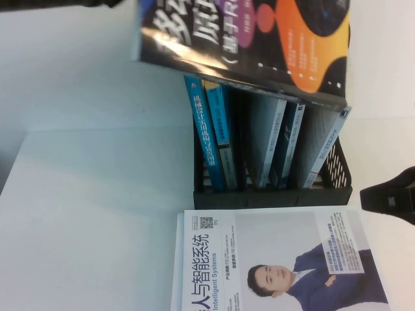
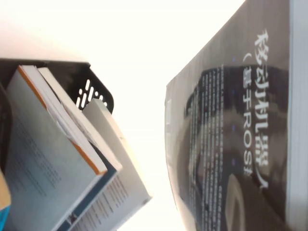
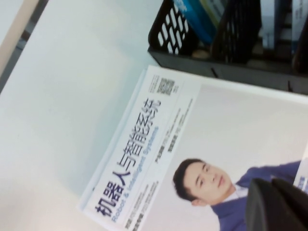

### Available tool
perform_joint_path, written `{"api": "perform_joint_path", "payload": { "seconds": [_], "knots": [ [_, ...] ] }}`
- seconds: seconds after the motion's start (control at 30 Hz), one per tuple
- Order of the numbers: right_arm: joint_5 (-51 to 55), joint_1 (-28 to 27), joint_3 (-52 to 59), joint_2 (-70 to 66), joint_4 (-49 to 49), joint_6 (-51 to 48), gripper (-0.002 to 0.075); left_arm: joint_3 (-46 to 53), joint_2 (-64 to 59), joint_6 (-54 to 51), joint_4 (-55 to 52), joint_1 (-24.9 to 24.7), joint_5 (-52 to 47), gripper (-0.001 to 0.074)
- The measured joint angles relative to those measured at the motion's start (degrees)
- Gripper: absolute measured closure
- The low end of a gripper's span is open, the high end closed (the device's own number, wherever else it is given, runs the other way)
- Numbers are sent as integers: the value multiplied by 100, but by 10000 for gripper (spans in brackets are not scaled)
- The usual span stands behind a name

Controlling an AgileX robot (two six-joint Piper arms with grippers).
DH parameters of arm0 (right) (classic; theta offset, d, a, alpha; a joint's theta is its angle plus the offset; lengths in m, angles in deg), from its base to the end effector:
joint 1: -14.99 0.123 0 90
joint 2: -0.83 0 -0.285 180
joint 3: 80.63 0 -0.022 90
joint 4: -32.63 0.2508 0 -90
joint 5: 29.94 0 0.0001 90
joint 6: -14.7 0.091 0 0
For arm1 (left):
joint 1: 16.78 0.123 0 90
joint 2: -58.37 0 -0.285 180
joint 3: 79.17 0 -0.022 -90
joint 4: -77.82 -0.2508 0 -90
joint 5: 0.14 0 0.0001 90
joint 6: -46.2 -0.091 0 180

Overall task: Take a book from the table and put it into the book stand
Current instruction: Place the book on the book shelf

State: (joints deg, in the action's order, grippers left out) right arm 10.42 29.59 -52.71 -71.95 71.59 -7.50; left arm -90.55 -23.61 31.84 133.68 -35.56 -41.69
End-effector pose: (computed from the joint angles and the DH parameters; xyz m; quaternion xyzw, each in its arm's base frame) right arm 0.2091 0.0928 0.3123 -0.1215 0.8963 0.2668 0.3326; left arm 0.2347 -0.1326 0.4999 0.0965 0.7362 -0.4721 0.4752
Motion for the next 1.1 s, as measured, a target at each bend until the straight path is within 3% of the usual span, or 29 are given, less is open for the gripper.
{"api": "perform_joint_path", "payload": {
  "seconds": [0.47, 1.1],
  "knots": [
    [335, 0, 0, 7, -357, 286, 729, -1526, -1597, 139, -1117, -844, 884, 624],
    [335, 0, 0, 7, -527, 313, 729, -1883, -2405, 582, -2136, -953, 1158, 624]
  ]
}}
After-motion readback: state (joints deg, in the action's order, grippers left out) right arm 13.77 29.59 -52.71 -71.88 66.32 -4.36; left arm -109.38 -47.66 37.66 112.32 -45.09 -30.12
